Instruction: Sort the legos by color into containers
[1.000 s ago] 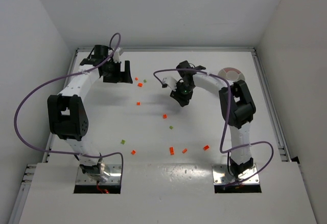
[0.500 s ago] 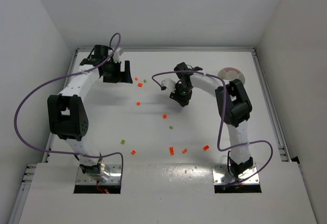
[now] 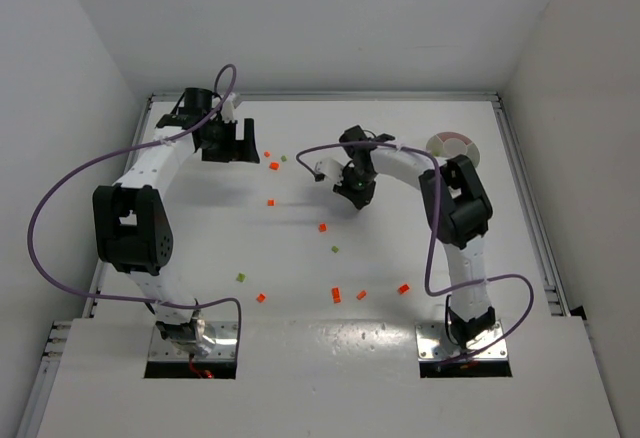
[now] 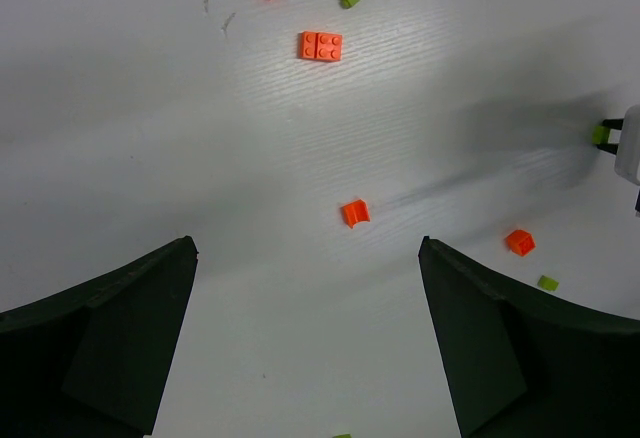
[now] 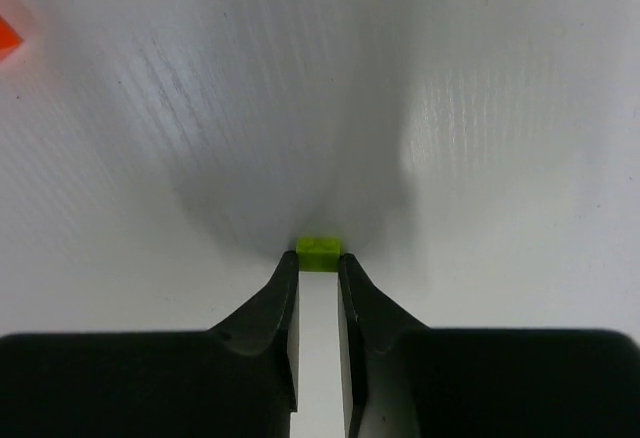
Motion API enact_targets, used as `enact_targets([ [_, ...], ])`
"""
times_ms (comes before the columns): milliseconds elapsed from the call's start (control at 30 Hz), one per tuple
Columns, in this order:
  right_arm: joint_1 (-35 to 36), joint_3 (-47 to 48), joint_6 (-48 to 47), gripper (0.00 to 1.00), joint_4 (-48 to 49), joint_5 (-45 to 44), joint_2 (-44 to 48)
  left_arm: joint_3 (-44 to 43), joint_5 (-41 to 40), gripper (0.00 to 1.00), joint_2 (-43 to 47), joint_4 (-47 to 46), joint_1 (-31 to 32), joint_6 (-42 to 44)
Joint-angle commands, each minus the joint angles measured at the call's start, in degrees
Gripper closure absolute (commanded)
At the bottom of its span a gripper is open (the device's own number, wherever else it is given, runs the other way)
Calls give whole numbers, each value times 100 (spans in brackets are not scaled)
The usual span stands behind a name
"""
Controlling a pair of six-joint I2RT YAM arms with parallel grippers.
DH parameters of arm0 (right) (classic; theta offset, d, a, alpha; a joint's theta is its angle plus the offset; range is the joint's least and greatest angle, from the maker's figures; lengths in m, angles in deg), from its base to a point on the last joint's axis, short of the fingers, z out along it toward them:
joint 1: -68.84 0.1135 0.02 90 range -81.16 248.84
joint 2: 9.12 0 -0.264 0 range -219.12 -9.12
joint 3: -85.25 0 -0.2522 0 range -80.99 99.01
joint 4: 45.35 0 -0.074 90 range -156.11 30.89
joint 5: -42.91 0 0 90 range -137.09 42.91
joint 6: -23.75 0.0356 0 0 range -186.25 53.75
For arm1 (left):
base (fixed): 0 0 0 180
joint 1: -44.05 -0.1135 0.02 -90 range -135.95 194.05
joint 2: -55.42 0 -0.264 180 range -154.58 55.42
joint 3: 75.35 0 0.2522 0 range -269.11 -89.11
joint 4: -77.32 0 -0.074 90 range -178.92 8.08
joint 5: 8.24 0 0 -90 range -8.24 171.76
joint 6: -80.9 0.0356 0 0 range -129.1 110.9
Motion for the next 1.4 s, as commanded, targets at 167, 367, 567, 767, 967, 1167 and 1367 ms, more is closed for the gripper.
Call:
enact_targets([
  [167, -166, -157, -122, 96, -304, -95, 891, -47, 0, 0, 91, -67, 40, 24],
  [367, -596, 123, -579, 98, -962, -394, 1726, -47, 71, 0, 91, -67, 40, 24],
  [567, -1325, 650, -1088, 99, -1350, -842, 1754, -153, 132, 0, 91, -120, 40, 24],
  [767, -2108, 1564, -1441, 99, -1684, -965, 1069, -153, 194, 0, 91, -120, 40, 24],
  [967, -2346, 2443, -1608, 99, -1859, -965, 384, -153, 194, 0, 91, -120, 40, 24],
  [1167, -2399, 2682, -1660, 89, -1966, -965, 31, -153, 141, 0, 91, -120, 40, 24],
  [1367, -2399, 2682, -1660, 73, -1913, -1071, -22, -153, 141, 0, 39, -120, 40, 24],
])
